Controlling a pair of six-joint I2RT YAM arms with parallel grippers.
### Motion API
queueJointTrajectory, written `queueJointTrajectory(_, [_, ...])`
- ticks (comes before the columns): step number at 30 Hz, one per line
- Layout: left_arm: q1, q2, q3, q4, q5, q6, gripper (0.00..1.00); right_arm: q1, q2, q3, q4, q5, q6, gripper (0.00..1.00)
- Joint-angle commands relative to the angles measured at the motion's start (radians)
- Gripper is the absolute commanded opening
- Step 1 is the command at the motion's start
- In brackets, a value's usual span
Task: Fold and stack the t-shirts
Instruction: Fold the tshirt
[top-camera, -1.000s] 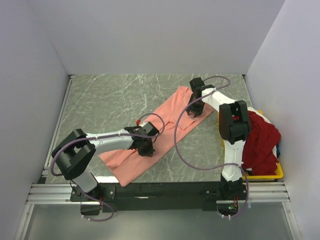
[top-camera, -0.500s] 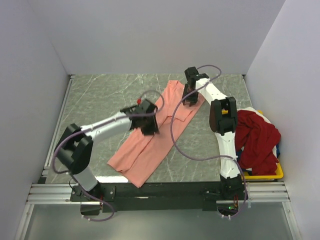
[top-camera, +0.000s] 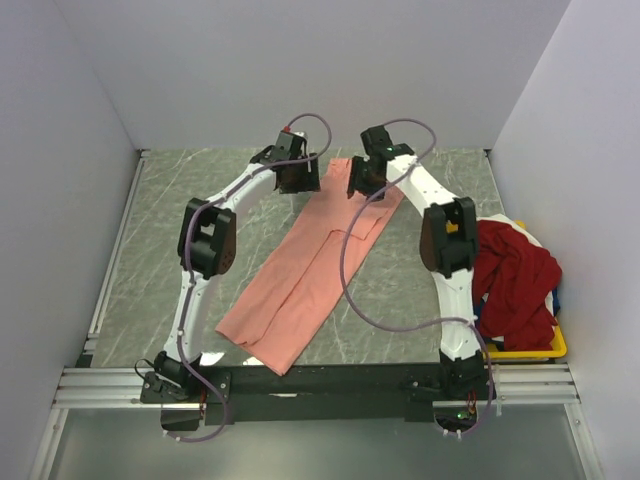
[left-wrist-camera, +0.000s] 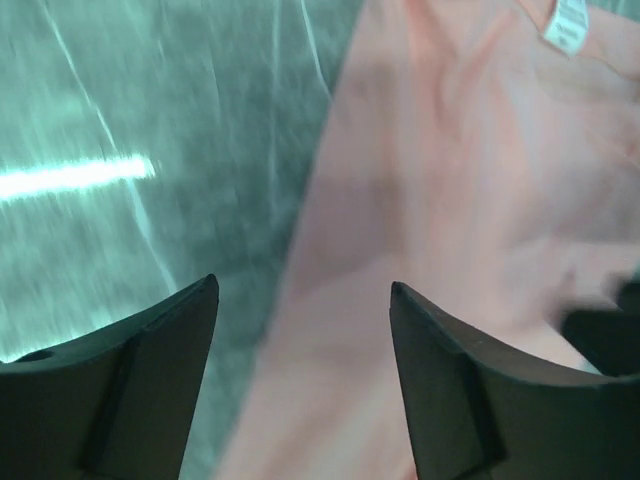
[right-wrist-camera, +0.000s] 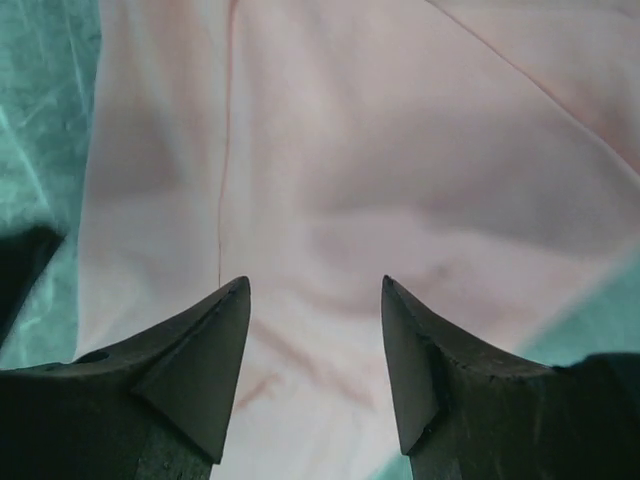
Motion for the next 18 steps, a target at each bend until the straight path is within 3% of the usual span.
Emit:
queueJointTrajectory(1, [0.026,0.068,0.141,0.047,0.121,0.175,0.76,-0.032,-0.202,-0.149,0.072,0.066,0.062,0.62])
queueJointTrajectory(8, [0.026,0.189,0.268,0.087,0.275,0.282,0.84,-0.083,-0.352,-0.404,0.175,0.086,0.14,0.6])
queueJointTrajectory(18, [0.026,0.283,0.304,0.165,0.334,0.23,0.72,-0.138,-0.346,-0.521,0.238,0.027,0.179,0.57])
